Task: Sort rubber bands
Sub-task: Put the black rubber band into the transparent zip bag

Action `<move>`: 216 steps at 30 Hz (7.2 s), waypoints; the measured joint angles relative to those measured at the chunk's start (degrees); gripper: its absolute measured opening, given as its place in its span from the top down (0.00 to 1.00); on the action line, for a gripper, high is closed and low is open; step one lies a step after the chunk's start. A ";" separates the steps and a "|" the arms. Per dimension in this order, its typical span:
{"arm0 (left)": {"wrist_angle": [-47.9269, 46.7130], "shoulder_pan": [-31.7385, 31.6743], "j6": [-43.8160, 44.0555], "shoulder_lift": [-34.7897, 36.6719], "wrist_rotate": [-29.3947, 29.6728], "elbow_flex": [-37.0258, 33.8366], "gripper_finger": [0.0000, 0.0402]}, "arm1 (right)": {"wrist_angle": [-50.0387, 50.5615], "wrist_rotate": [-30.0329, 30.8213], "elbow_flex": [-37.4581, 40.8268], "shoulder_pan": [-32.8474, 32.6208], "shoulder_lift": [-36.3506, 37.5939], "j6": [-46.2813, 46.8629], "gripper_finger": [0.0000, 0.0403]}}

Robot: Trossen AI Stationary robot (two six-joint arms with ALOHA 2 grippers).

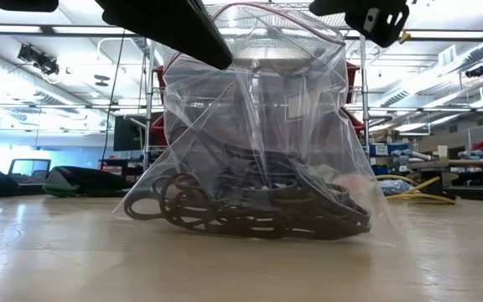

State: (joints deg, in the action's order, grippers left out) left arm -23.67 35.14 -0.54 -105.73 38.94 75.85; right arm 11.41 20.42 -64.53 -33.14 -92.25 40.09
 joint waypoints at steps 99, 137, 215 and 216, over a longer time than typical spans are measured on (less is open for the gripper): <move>1.21 0.00 1.25 0.02 -0.15 -0.02 0.99 | -44.08 6.32 26.54 5.52 -0.48 5.27 1.00; 1.46 0.00 1.25 0.02 -0.15 -0.02 0.99 | -42.96 12.53 24.06 3.71 -0.50 -5.16 1.00; 1.59 0.02 3.96 0.02 -0.15 -0.04 0.99 | -15.89 24.62 16.00 -0.55 5.34 -9.14 1.00; 1.57 0.00 3.96 0.02 -0.15 -0.04 0.99 | -18.19 25.11 15.99 -0.55 5.79 -11.23 1.00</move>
State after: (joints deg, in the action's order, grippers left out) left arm -22.11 35.14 3.42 -105.71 38.78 75.81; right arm -6.78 45.53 -48.54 -33.69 -86.46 28.86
